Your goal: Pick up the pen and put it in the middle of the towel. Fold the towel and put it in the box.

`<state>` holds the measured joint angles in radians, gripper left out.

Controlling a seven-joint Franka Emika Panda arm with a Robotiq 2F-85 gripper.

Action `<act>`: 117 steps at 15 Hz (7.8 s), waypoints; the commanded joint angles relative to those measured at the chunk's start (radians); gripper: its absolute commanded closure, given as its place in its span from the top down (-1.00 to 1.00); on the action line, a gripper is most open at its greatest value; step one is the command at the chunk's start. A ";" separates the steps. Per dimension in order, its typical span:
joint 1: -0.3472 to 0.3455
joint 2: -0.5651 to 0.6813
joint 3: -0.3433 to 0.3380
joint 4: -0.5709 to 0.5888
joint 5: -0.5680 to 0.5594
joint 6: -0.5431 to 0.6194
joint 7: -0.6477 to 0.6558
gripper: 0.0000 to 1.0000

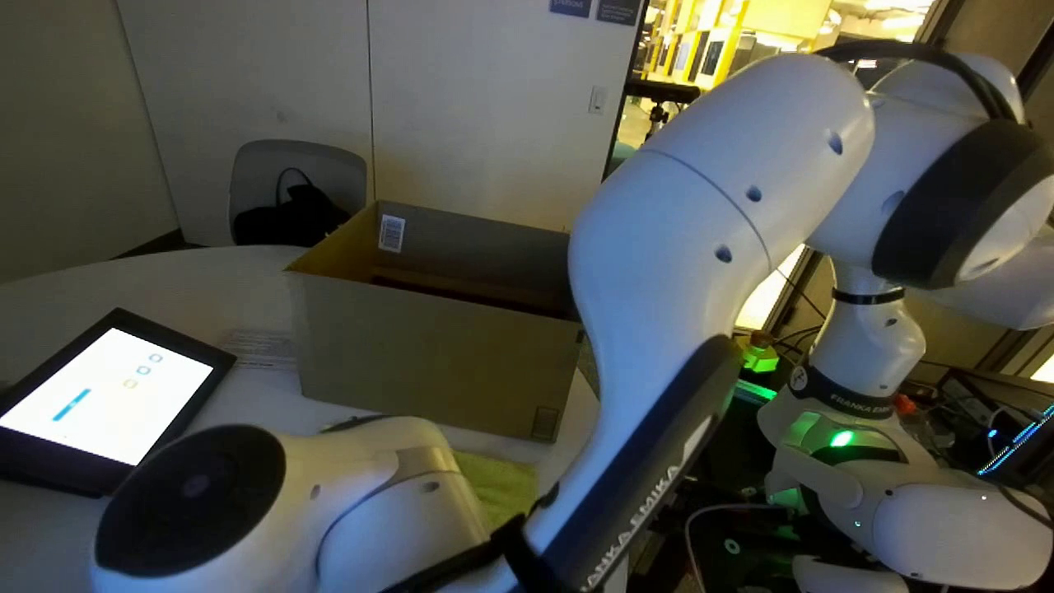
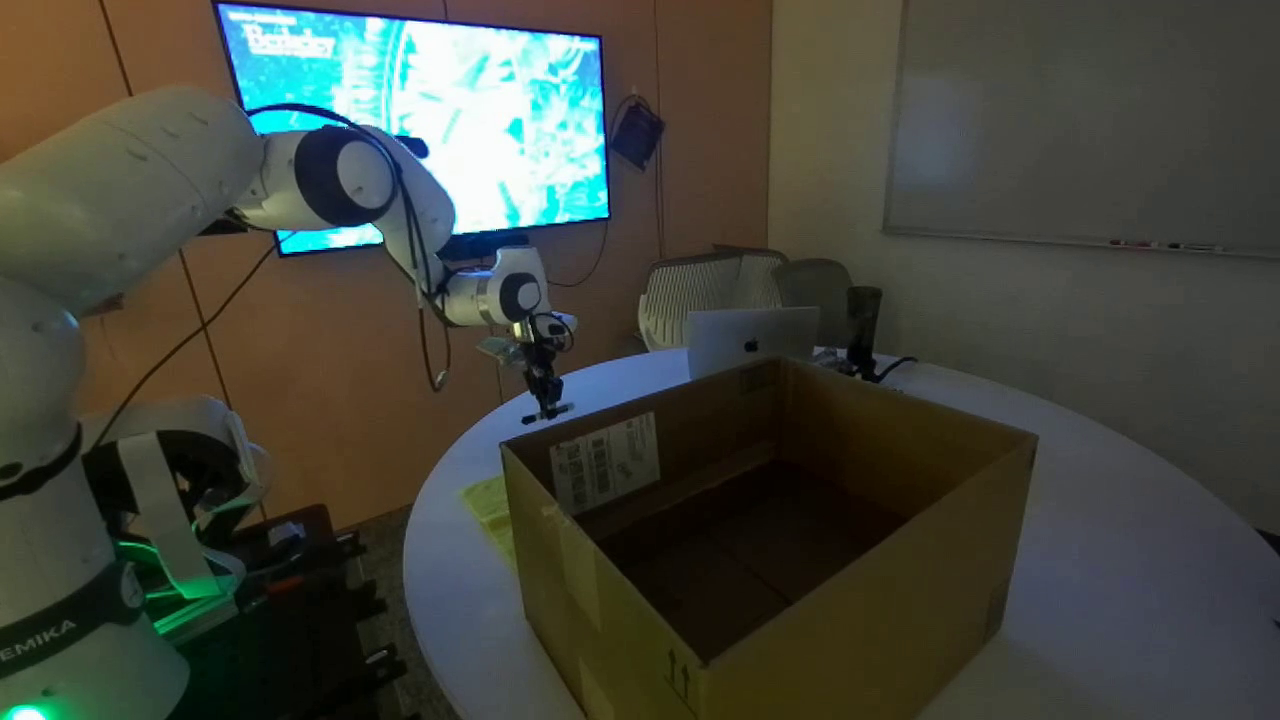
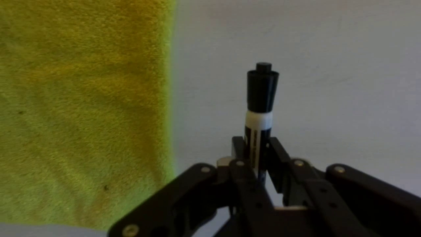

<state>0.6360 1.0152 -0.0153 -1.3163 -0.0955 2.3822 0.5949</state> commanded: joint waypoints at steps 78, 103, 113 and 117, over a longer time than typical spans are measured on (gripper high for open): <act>-0.294 -0.390 0.031 -1.203 0.300 0.863 0.008 1.00; -0.539 -0.294 0.218 -1.076 0.256 0.827 -0.327 -0.97; -0.836 -0.302 0.507 -1.040 0.198 0.770 -0.526 -0.90; -0.907 -0.225 0.640 -0.975 0.167 0.758 -0.592 -0.91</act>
<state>-0.2177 0.7246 0.5334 -2.3489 0.0991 3.1602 0.0599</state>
